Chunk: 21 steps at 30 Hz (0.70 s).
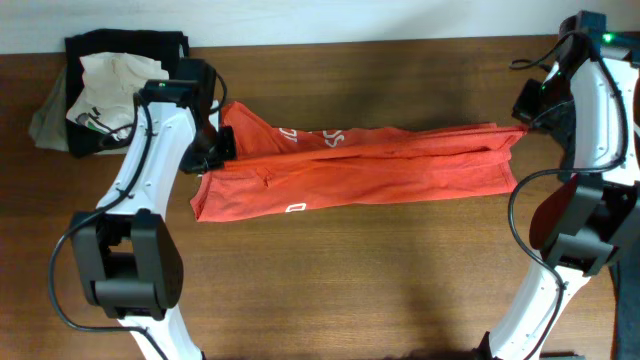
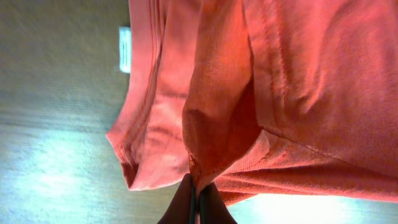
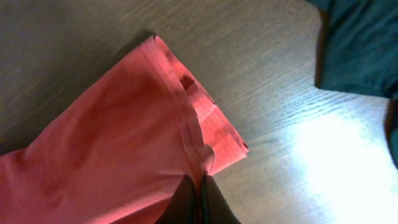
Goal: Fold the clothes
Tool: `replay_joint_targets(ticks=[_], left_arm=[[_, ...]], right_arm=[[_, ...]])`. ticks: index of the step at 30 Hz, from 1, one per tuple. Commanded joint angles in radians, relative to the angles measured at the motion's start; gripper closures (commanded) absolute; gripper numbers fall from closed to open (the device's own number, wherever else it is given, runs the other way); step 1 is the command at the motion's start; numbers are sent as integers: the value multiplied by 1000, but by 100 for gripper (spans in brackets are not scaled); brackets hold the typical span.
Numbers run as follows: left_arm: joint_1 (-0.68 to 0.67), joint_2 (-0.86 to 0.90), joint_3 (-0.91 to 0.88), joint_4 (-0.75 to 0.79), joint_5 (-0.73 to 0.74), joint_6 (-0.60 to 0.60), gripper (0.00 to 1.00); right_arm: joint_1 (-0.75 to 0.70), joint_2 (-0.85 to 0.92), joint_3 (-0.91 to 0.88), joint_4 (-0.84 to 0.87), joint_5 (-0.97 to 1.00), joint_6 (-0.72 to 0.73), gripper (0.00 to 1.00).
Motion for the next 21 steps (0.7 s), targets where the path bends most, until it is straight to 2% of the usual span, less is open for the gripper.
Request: replay_joint_targets(ticks=[1,4,5,6,7,8,9,10,14,16,17,18,19,20,21], left_arm=[[22,20,-64,-5,-66,-18,99],[22,21,-111,-4,-97,-26,99],[22,21,-121,-4,-106,-30,99],[23,21,-130,-5,-106,-33,99],[23,21,-141,-5,-106,-33,98],[23,21,-159,-9,-101,-33,64],[23,21,-175,-17,-98,-32,29],[23,21,-183,-19,-99,-32,1],[27,20,-145,23,-99,-51,1],[27,20,-76,30,-98,-51,1],[24,20,-51,37,-91,-51,9],[20,20,-37,71,-55,-51,24],[14,21,-36,111,16,-50,48],[5,32,-36,126,63,-47,62],[-8,45,-37,134,103,-31,71]], right_arm=[[-20,-34,-76,28,46,0,96],[-20,-30,-123,29,47,0,95],[-20,-30,-134,26,47,0,89],[-20,-30,-143,21,47,-1,71],[-20,-30,-151,18,47,-16,59],[-21,-30,-156,11,50,-34,31],[-21,-30,-157,11,50,-45,19],[-21,-30,-156,20,50,-44,11],[-20,-30,-156,60,3,-45,11],[-19,-30,-156,80,-132,-79,14],[-14,-30,-157,87,-198,-120,15],[-7,-28,-157,90,-239,-145,16],[8,-28,-157,89,-252,-149,18],[21,-28,-161,86,-252,-149,26],[47,-28,-169,74,-252,-150,30]])
